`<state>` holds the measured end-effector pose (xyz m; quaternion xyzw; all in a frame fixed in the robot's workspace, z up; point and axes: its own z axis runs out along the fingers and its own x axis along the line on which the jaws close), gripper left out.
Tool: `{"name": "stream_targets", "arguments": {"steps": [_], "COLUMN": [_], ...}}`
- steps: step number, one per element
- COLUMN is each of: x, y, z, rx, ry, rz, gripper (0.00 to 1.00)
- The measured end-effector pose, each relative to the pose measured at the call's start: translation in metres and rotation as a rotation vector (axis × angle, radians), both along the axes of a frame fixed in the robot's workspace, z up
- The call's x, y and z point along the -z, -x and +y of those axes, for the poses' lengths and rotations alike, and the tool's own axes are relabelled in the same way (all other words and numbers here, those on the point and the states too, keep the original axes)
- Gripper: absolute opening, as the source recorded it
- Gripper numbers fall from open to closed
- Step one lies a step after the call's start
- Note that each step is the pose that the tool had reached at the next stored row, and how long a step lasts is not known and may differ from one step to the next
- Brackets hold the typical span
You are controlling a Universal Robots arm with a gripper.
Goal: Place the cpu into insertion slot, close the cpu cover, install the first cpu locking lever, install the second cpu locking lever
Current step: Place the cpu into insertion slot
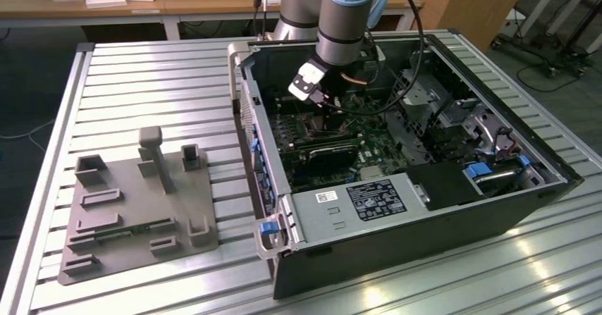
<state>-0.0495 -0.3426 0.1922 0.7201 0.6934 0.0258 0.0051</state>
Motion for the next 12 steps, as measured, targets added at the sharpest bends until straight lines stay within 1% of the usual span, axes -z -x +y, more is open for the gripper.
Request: {"name": "stream_targets", "arguments": {"steps": [5, 12], "x": [-0.0007, -0.0125], "y": [0.000, 0.000], "z": [-0.0001, 0.0000], "rx": [0.000, 0.000], "ry": [0.0000, -0.0003], "rz": [0.0002, 0.0001], "gripper": [0.62, 0.62]}}
